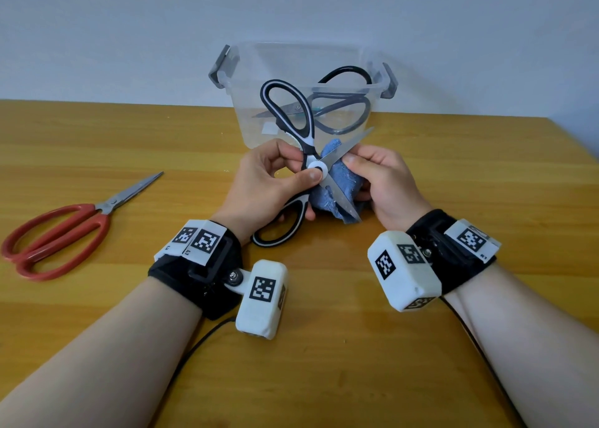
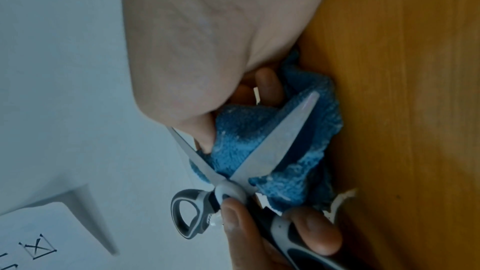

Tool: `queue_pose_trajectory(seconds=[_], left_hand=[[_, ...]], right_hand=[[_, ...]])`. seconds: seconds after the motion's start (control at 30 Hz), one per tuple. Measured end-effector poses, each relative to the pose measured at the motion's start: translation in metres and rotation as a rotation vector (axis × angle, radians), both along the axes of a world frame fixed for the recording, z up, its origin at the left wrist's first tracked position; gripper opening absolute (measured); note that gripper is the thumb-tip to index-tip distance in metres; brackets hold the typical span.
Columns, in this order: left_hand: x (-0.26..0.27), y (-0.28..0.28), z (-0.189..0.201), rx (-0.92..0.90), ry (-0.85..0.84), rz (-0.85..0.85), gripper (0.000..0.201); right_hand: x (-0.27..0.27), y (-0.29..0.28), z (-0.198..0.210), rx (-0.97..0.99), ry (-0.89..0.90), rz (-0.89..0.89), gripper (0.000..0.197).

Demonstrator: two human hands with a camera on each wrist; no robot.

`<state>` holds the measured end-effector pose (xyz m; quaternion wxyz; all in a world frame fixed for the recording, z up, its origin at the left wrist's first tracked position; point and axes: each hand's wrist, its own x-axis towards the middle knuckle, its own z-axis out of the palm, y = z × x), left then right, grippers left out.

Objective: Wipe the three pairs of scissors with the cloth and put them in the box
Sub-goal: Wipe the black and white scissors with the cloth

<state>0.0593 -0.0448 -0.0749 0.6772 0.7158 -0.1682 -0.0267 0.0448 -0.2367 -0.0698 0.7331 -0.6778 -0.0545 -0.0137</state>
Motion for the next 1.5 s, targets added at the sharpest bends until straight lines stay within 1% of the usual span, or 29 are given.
queue_pose_trajectory(seconds=[0.1,0.3,0.4,0.47,0.53,0.6,0.67,0.8,0.83,0.93,1.0,1.1,1.17,1.27,1.33,1.43,1.5], left_hand=[[0.0,0.0,-0.001,0.007,-0.003,0.002,0.027],[-0.001,0.0,0.001,-0.011,0.029,0.014,0.028],[-0.001,0.001,0.001,-0.011,0.039,0.024,0.027],[0.001,0.002,0.0,-0.012,0.038,0.047,0.027],[0.002,0.003,-0.001,-0.024,0.048,0.07,0.027],[0.003,0.003,-0.002,-0.025,0.055,0.086,0.027],[0.003,0.003,-0.002,-0.017,0.071,0.106,0.026],[0.004,0.002,-0.003,0.03,0.077,0.117,0.025],[0.004,0.002,-0.002,0.051,0.074,0.111,0.026],[0.002,0.002,0.0,0.097,0.051,0.073,0.023],[0.001,0.003,0.001,0.116,0.038,0.053,0.018],[0.001,0.003,0.0,0.12,0.042,0.05,0.019],[0.001,0.003,0.0,0.108,0.044,0.038,0.019],[0.001,0.002,0.0,0.11,0.043,0.025,0.018],[0.0,0.002,0.001,0.098,0.048,0.03,0.019],[0.0,0.002,0.002,0.044,0.065,0.036,0.023],[0.0,0.001,0.003,0.017,0.072,0.041,0.024]], right_hand=[[0.001,0.001,0.002,0.122,0.011,-0.038,0.024],[0.013,-0.008,-0.004,0.327,0.026,-0.211,0.022],[0.017,-0.015,-0.006,0.456,0.005,-0.182,0.024],[0.019,-0.019,-0.007,0.588,-0.007,-0.161,0.029],[0.019,-0.022,-0.006,0.651,-0.052,-0.207,0.026],[0.018,-0.02,-0.004,0.63,-0.081,-0.28,0.023],[0.017,-0.014,-0.005,0.528,-0.111,-0.286,0.02],[0.01,-0.001,-0.014,0.035,-0.195,-0.157,0.023],[0.009,0.0,-0.015,-0.059,-0.219,-0.121,0.022],[0.006,0.002,-0.015,-0.274,-0.312,-0.069,0.02],[0.006,0.003,-0.014,-0.34,-0.322,-0.09,0.018],[0.006,0.002,-0.016,-0.334,-0.278,-0.235,0.02],[0.007,0.003,-0.016,-0.309,-0.271,-0.319,0.016],[0.012,0.0,-0.016,-0.193,-0.211,-0.503,0.016],[0.018,-0.006,-0.017,-0.098,-0.19,-0.613,0.021],[0.02,-0.011,-0.017,-0.008,-0.153,-0.671,0.025],[0.019,-0.01,-0.016,0.015,-0.155,-0.63,0.023]])
